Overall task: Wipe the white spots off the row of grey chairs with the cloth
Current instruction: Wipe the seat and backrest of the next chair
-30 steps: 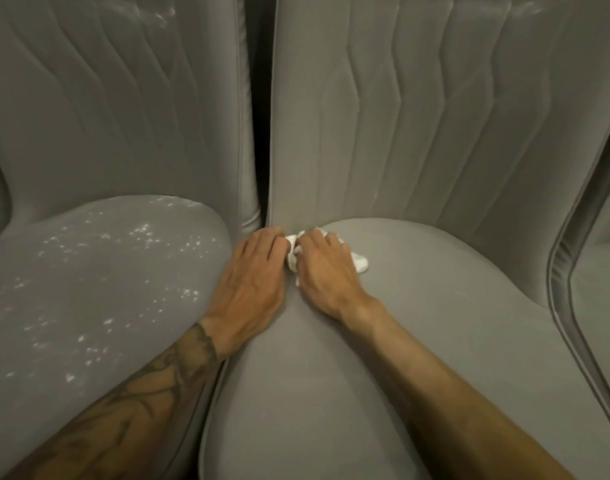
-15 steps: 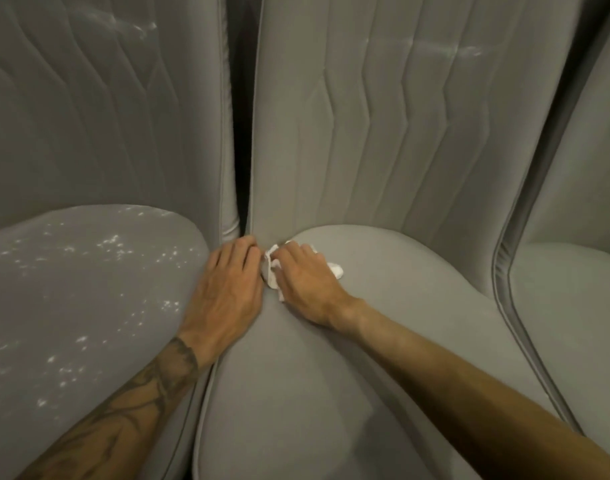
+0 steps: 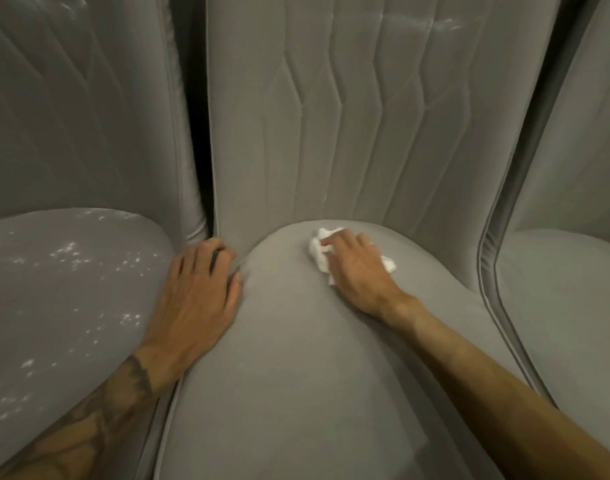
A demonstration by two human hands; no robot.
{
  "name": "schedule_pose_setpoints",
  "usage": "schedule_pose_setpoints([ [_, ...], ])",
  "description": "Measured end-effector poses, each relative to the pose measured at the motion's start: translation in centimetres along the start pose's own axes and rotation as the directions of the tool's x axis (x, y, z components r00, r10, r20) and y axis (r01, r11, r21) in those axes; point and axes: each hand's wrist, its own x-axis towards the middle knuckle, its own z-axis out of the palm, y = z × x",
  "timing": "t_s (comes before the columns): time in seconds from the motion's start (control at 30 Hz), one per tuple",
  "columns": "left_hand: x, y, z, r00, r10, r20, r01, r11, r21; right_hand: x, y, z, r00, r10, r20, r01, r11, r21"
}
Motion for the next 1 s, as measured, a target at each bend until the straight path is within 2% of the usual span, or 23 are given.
schedule_pose_setpoints([
  [0.07, 0.0, -0.1, -0.1, 1.0, 0.0, -0.003, 0.0, 1.0, 0.007, -0.8, 2.9, -0.6, 0.985, 0.173, -0.022, -0.174, 0.983, -0.059],
  [0.13, 0.0, -0.1, 0.0, 1.0, 0.0, -0.007, 0.0, 1.0, 0.013, -1.1, 3.0, -0.4, 0.944, 0.325, -0.062, -0.328, 0.943, -0.059],
  [0.2, 0.0, -0.1, 0.0, 1.0, 0.004, -0.002, -0.004, 1.0, 0.022, -0.2, 0.6, 0.3, 0.932, 0.358, -0.055, -0.361, 0.931, -0.055],
  [0.4, 0.2, -0.2, 0.1, 1.0, 0.013, -0.005, -0.013, 1.0, 0.019, 4.3, -9.7, 2.4, 1.0, 0.017, 0.009, -0.017, 0.999, -0.039],
  [0.5, 0.3, -0.2, -0.1, 1.0, 0.012, -0.019, -0.012, 1.0, -0.028, 4.2, -11.7, 2.4, 0.999, -0.047, -0.017, 0.047, 0.999, 0.022],
  [0.67, 0.5, 0.0, -0.3, 1.0, 0.006, -0.002, -0.006, 0.999, -0.041, 2.6, -10.8, 1.9, 0.946, -0.325, -0.015, 0.323, 0.934, 0.151],
  [0.73, 0.4, -0.1, -0.5, 1.0, 0.01, 0.019, -0.01, 1.0, -0.027, 2.6, -10.1, 1.6, 0.921, -0.389, -0.019, 0.388, 0.908, 0.157],
  [0.8, 0.7, 0.0, -0.6, 0.999, 0.028, 0.02, -0.028, 1.0, -0.005, 2.9, -9.1, 1.3, 0.931, -0.361, -0.053, 0.365, 0.918, 0.154],
  [0.9, 2.4, 0.4, -0.7, 0.999, 0.033, -0.033, -0.033, 0.999, 0.002, 3.9, -7.4, 0.4, 0.977, -0.185, -0.106, 0.202, 0.964, 0.175],
  [1.0, 5.2, 1.0, -1.0, 0.993, -0.016, -0.113, 0.015, 1.0, -0.015, 5.5, -6.1, -1.4, 0.976, -0.126, -0.178, 0.159, 0.97, 0.182],
])
